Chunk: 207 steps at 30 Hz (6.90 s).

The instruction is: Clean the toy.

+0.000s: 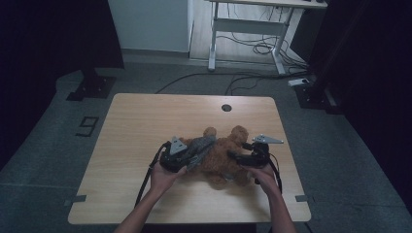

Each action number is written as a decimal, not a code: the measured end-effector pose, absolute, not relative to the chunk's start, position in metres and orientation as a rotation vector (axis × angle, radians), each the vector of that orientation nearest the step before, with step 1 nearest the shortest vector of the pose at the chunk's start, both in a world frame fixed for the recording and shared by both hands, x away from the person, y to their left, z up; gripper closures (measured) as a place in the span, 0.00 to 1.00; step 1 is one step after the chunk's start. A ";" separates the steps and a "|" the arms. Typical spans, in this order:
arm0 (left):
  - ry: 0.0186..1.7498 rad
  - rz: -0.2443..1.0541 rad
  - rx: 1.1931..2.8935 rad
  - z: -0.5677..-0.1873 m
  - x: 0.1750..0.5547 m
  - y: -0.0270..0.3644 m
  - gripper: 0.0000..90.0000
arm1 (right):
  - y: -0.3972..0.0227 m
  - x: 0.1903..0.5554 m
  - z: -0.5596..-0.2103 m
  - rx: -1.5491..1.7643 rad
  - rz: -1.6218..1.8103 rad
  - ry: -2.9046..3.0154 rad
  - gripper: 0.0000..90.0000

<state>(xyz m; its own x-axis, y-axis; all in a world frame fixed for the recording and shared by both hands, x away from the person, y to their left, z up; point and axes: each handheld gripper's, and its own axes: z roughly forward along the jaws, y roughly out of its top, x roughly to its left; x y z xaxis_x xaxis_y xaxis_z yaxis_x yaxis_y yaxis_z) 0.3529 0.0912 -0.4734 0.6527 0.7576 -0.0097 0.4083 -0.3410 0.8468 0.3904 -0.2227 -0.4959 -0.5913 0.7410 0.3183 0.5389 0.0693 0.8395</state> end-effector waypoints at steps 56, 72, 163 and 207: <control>1.051 0.519 1.996 -0.441 0.371 0.109 0.81 | -0.213 0.346 -0.535 1.168 1.566 2.136 0.54; 1.148 0.415 1.926 -0.450 0.382 0.140 0.81 | -0.209 0.348 -0.536 1.175 1.522 2.093 0.59; 1.195 0.478 1.976 -0.484 0.369 0.154 0.82 | -0.211 0.351 -0.545 1.081 1.555 2.130 0.58; 1.104 0.339 1.903 -0.463 0.364 0.146 0.81 | -0.211 0.352 -0.545 1.089 1.557 2.143 0.58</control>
<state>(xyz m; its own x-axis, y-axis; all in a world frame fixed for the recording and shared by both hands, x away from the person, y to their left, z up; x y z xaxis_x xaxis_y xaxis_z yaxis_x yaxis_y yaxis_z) 0.3642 0.1463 -0.4631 0.5665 0.8033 -0.1838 0.5617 -0.2132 0.7994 0.3517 -0.2106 -0.5450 -0.6783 0.7069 0.2008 0.4093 0.1364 0.9022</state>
